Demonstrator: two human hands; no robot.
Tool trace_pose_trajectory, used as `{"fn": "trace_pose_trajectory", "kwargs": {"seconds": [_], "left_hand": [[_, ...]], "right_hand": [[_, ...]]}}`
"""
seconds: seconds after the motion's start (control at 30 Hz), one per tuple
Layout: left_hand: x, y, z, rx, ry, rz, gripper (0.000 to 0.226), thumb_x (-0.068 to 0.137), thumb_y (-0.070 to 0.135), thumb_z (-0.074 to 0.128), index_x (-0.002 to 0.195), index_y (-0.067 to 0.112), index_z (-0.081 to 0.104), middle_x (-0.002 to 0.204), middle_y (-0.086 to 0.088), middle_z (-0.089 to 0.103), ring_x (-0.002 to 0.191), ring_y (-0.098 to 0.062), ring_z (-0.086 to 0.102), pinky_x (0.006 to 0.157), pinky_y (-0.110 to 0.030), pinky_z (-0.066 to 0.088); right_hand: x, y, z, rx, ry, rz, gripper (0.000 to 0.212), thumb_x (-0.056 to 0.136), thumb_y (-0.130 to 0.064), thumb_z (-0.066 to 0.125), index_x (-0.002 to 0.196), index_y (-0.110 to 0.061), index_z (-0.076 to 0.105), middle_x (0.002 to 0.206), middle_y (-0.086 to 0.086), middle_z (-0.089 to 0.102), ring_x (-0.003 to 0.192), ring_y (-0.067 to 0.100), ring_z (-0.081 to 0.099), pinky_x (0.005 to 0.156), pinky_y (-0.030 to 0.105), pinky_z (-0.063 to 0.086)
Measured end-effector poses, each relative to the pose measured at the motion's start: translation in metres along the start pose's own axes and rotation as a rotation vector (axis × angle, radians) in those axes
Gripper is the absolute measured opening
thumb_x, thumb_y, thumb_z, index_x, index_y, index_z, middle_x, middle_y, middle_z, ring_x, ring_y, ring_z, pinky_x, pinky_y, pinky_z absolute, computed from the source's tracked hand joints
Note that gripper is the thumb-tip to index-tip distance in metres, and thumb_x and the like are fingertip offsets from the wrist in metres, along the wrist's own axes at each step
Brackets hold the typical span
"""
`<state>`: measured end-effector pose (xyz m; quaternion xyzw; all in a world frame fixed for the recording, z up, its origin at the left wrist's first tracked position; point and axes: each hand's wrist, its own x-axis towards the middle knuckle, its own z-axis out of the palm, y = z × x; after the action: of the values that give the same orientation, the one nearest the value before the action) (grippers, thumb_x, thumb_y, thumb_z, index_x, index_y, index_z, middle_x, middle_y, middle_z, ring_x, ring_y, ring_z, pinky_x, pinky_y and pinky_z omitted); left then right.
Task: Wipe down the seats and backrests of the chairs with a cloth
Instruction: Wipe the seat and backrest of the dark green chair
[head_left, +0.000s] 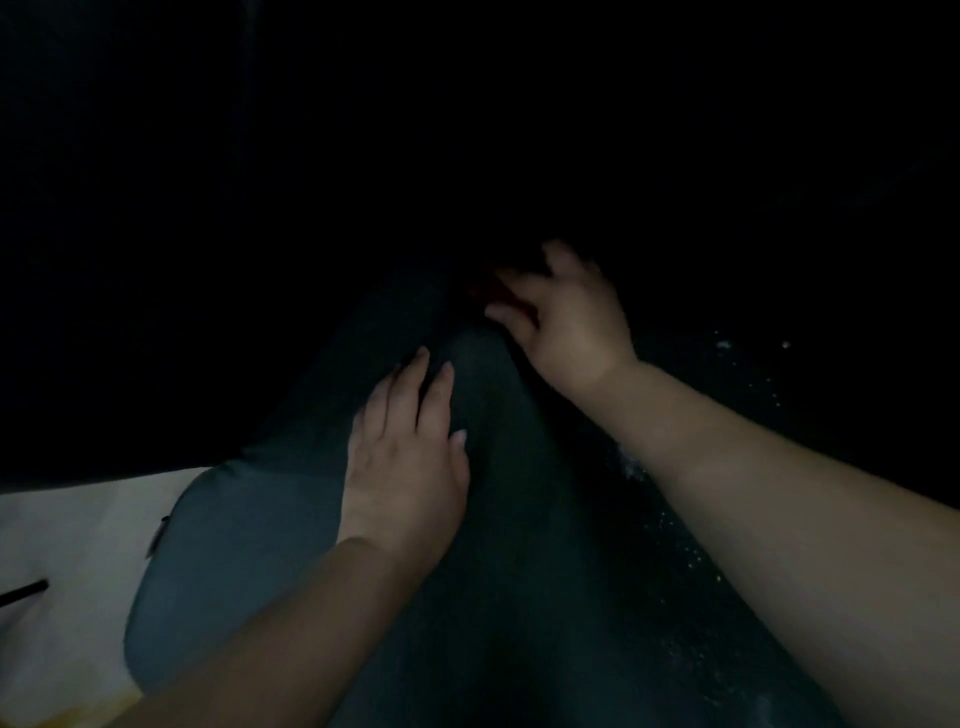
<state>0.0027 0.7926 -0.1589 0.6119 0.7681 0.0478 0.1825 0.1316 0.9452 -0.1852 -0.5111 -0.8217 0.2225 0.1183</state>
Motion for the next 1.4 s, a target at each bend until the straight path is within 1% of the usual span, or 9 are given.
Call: {"fn": "trace_pose_trajectory", "kwargs": {"seconds": [0.1, 0.27, 0.53, 0.67, 0.77, 1.0, 1.13, 1.23, 1.4], "left_hand": [[-0.002, 0.004, -0.001, 0.006, -0.013, 0.032, 0.056, 0.089, 0.026, 0.056, 0.141, 0.009, 0.044, 0.150, -0.012, 0.037, 0.135, -0.032, 0.035, 0.110, -0.047, 0.030], [0.001, 0.018, 0.004, 0.023, -0.039, 0.129, 0.055, 0.089, 0.025, 0.060, 0.140, 0.009, 0.046, 0.150, -0.012, 0.037, 0.136, -0.031, 0.035, 0.111, -0.051, 0.032], [0.016, 0.046, 0.011, -0.010, -0.060, 0.199, 0.054, 0.091, 0.025, 0.057, 0.140, 0.008, 0.045, 0.151, -0.013, 0.035, 0.137, -0.030, 0.029, 0.113, -0.051, 0.026], [0.023, 0.057, 0.012, 0.001, -0.055, 0.245, 0.054, 0.091, 0.025, 0.056, 0.141, 0.008, 0.044, 0.150, -0.013, 0.035, 0.136, -0.030, 0.030, 0.112, -0.050, 0.026], [0.032, 0.064, 0.013, 0.001, -0.065, 0.242, 0.054, 0.092, 0.025, 0.055, 0.142, 0.009, 0.042, 0.152, -0.012, 0.033, 0.138, -0.030, 0.029, 0.112, -0.049, 0.024], [0.039, 0.065, 0.011, 0.059, -0.114, 0.243, 0.056, 0.094, 0.028, 0.052, 0.145, 0.010, 0.038, 0.154, -0.011, 0.029, 0.139, -0.029, 0.025, 0.114, -0.047, 0.022], [0.035, 0.066, 0.012, 0.058, -0.101, 0.258, 0.056, 0.092, 0.026, 0.055, 0.143, 0.010, 0.040, 0.151, -0.012, 0.034, 0.137, -0.029, 0.028, 0.113, -0.049, 0.023], [0.032, 0.065, 0.017, 0.059, -0.082, 0.270, 0.054, 0.092, 0.024, 0.054, 0.142, 0.009, 0.042, 0.150, -0.013, 0.035, 0.137, -0.030, 0.028, 0.114, -0.048, 0.019], [0.030, 0.066, 0.021, 0.053, -0.070, 0.252, 0.054, 0.092, 0.021, 0.054, 0.143, 0.008, 0.041, 0.151, -0.014, 0.034, 0.139, -0.031, 0.027, 0.116, -0.048, 0.016]], "right_hand": [[-0.045, 0.019, -0.020, 0.012, -0.112, -0.219, 0.042, 0.090, -0.036, 0.064, 0.131, -0.029, 0.061, 0.124, 0.016, 0.054, 0.106, 0.038, 0.051, 0.087, 0.047, 0.047], [-0.046, 0.078, -0.049, 0.044, 0.085, 0.198, 0.039, 0.091, -0.031, 0.064, 0.129, -0.029, 0.061, 0.131, 0.014, 0.050, 0.121, 0.034, 0.046, 0.103, 0.030, 0.037], [-0.116, 0.053, -0.038, 0.097, -0.003, 0.068, 0.042, 0.088, -0.029, 0.066, 0.130, -0.032, 0.061, 0.120, 0.009, 0.053, 0.109, 0.032, 0.050, 0.092, 0.044, 0.047], [-0.082, 0.102, -0.063, 0.083, 0.260, 0.227, 0.039, 0.091, -0.028, 0.065, 0.129, -0.029, 0.061, 0.128, 0.008, 0.049, 0.117, 0.029, 0.048, 0.101, 0.027, 0.036], [-0.068, 0.129, -0.068, 0.032, 0.202, 0.391, 0.041, 0.094, -0.034, 0.060, 0.135, -0.031, 0.056, 0.146, 0.013, 0.039, 0.131, 0.033, 0.040, 0.106, 0.023, 0.029], [-0.135, 0.083, -0.057, 0.098, 0.022, 0.142, 0.040, 0.090, -0.031, 0.064, 0.130, -0.034, 0.060, 0.122, 0.006, 0.052, 0.109, 0.028, 0.049, 0.095, 0.045, 0.044], [-0.098, 0.132, -0.077, 0.089, 0.267, 0.307, 0.035, 0.093, -0.029, 0.062, 0.128, -0.031, 0.062, 0.136, 0.016, 0.049, 0.123, 0.035, 0.047, 0.104, 0.031, 0.035], [-0.078, 0.171, -0.082, 0.025, 0.223, 0.502, 0.040, 0.097, -0.042, 0.051, 0.136, -0.039, 0.051, 0.155, 0.012, 0.028, 0.140, 0.033, 0.028, 0.114, 0.035, 0.026], [-0.126, 0.119, -0.055, 0.041, 0.244, 0.399, 0.040, 0.091, -0.032, 0.063, 0.132, -0.032, 0.059, 0.133, 0.014, 0.051, 0.118, 0.036, 0.049, 0.101, 0.037, 0.040]]}}
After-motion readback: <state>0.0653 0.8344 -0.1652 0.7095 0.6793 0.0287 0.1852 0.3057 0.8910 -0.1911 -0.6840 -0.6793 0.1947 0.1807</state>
